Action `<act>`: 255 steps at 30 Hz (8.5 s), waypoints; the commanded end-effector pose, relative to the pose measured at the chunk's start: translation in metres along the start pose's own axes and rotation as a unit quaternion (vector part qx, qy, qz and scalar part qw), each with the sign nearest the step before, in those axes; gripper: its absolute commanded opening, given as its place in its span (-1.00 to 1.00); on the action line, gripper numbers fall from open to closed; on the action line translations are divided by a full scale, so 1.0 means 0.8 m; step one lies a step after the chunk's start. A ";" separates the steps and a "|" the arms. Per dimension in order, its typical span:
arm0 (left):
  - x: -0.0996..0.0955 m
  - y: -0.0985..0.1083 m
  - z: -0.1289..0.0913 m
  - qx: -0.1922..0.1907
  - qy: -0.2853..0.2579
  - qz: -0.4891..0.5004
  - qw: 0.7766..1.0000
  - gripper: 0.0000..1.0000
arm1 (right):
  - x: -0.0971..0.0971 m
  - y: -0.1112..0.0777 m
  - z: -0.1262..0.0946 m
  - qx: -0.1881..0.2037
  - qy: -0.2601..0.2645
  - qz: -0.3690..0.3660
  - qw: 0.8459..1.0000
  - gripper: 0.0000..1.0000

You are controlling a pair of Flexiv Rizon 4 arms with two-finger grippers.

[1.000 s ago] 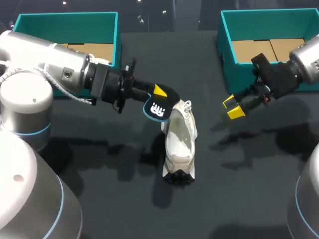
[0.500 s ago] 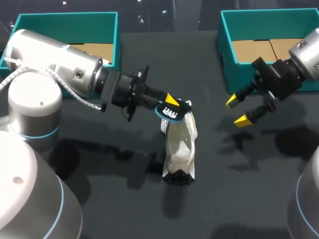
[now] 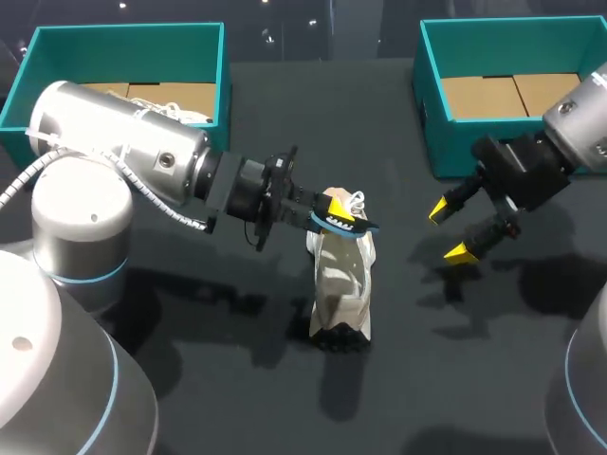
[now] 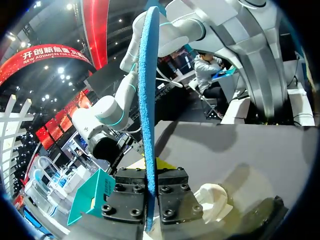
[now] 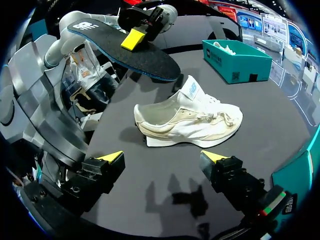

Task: Take the shoe out of the shoebox, open the shoe tongue, remove and reinsert the insole, then place the shoe into the shoebox

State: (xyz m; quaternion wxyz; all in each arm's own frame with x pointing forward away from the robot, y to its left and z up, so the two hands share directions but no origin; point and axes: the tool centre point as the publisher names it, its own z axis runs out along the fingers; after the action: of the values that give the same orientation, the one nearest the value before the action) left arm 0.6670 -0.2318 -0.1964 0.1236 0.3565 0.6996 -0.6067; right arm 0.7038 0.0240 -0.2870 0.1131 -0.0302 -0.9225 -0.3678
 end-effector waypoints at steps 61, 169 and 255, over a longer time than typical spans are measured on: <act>0.075 0.038 0.039 0.077 -0.043 -0.026 0.996 -1.00 | 0.021 0.016 0.137 0.162 -0.107 0.011 0.981 1.00; 0.083 0.143 0.032 0.011 -0.126 -0.111 0.986 -0.51 | 0.019 0.012 0.140 0.160 -0.105 0.007 0.981 1.00; 0.073 0.138 0.040 0.010 -0.094 -0.028 0.995 -0.05 | 0.019 0.012 0.140 0.160 -0.105 0.007 0.981 1.00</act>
State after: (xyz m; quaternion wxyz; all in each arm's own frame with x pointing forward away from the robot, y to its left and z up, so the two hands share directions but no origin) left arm 0.6966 -0.2476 -0.3310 0.1652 0.2817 0.6841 -0.6523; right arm 0.6702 0.1068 -0.3558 0.0219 -0.0560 -0.9758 -0.2102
